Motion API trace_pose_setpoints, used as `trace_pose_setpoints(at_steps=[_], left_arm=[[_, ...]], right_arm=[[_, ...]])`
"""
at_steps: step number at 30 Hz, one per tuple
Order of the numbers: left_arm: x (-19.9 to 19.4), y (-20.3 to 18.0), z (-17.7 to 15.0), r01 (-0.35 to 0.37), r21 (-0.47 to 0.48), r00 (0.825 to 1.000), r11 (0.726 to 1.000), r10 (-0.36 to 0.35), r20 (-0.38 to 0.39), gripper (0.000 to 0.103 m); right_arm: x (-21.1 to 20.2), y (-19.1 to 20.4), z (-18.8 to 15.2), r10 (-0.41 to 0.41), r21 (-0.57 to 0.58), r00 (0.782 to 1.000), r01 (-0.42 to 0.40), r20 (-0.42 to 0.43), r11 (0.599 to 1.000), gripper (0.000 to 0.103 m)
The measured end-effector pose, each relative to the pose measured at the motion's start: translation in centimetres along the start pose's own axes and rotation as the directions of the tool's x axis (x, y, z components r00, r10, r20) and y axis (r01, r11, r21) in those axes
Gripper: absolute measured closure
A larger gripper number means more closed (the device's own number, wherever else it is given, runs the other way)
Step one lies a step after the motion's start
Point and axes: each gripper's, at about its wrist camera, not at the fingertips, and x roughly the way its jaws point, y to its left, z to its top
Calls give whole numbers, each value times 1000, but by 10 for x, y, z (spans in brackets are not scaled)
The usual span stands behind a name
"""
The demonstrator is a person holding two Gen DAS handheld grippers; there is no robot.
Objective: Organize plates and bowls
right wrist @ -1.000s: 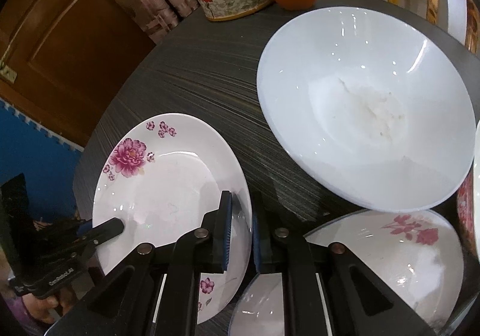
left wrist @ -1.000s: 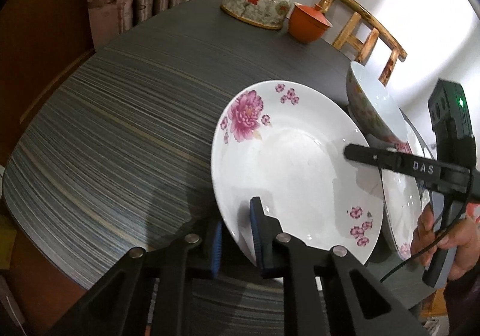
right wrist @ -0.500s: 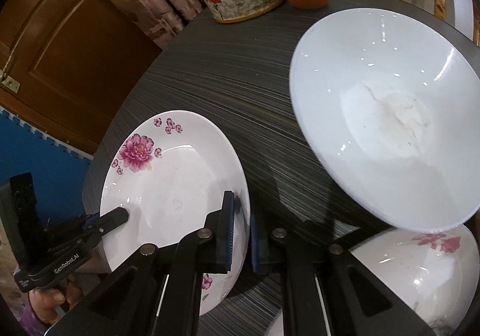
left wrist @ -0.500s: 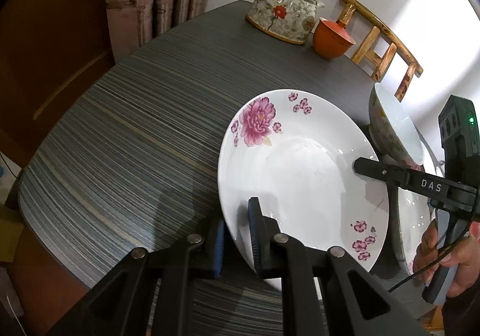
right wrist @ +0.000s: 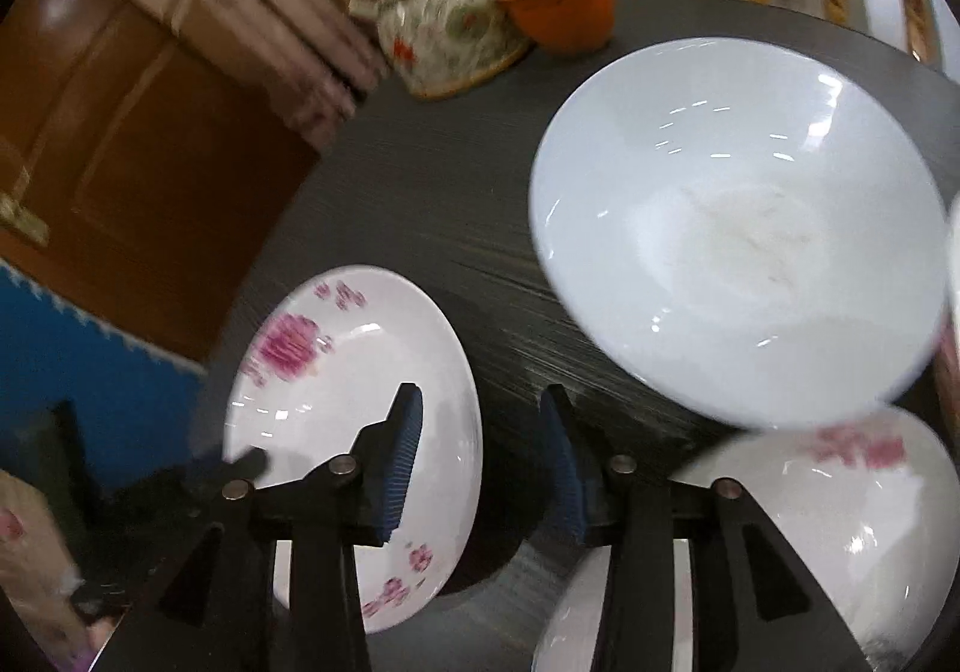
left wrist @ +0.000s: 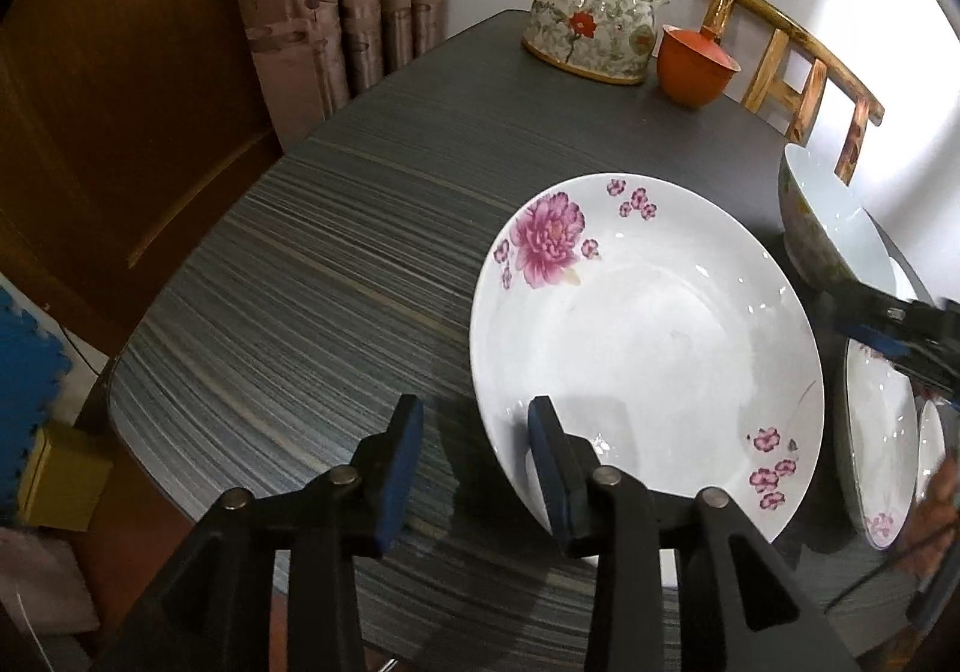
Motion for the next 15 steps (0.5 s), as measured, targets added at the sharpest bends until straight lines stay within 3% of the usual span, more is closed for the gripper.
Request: trace_pose_setpoints(at_steps=[7, 15], left_arm=[[-18, -13, -4, -103, 63, 993, 993, 99, 62, 66], [-44, -35, -12, -135, 124, 984, 983, 118, 134, 66]], right_arm=[[-67, -16, -36, 37, 27, 994, -40, 106, 999, 63], [-127, -44, -85, 2, 65, 984, -14, 177, 998, 56]])
